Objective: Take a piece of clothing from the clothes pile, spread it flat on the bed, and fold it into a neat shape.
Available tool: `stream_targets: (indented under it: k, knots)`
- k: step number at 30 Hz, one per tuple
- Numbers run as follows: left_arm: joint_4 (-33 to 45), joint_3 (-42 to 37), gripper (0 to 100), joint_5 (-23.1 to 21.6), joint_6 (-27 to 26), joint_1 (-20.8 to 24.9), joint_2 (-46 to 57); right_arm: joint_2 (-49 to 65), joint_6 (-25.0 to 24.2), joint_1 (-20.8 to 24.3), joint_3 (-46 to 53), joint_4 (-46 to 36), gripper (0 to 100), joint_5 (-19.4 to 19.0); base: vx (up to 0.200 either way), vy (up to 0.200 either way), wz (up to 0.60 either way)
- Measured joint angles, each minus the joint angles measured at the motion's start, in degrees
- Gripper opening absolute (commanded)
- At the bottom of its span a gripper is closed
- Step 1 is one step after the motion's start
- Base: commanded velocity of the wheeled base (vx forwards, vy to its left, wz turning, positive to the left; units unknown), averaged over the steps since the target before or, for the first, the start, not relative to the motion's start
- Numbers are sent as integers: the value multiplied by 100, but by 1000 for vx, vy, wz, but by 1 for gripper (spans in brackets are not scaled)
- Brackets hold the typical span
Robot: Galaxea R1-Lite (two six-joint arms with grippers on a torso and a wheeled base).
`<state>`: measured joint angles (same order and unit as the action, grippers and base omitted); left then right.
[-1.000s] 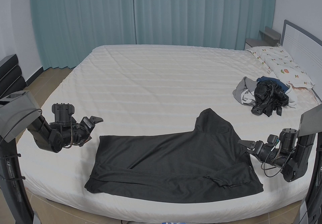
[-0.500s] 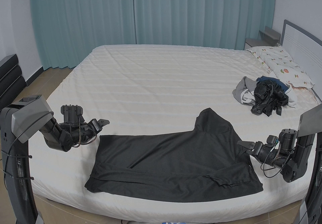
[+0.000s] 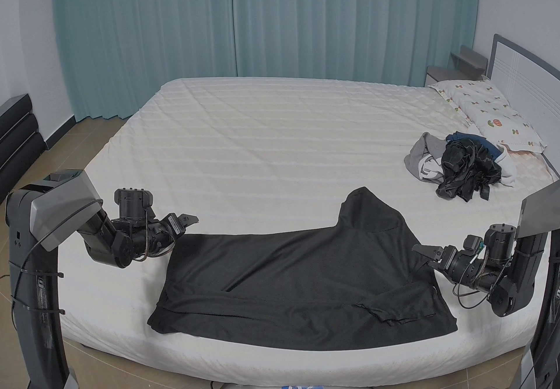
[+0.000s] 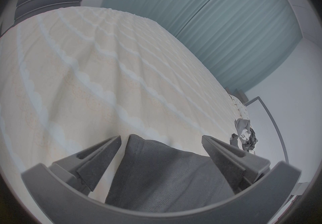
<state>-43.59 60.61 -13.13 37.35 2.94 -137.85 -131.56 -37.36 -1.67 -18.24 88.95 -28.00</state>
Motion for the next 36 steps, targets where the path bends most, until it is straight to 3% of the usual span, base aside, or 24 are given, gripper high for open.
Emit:
stream_targets:
  k: [11,19,25,36]
  knots:
    - [-28,-63,0,87,-5,-13,-62,-30,-21,71,-393,2,100,102,0,0,0]
    - [-230,-111,0,312,191,-35,-38,-262,12,340,-1112,-195,100,614,0,0,0]
    - [-327,-119,0,438,514,-41,23,-372,149,462,-1932,-1229,100,720,0,0,0]
    - [-362,-182,0,462,723,-88,106,-647,406,443,-4364,-3558,100,978,0,0,0]
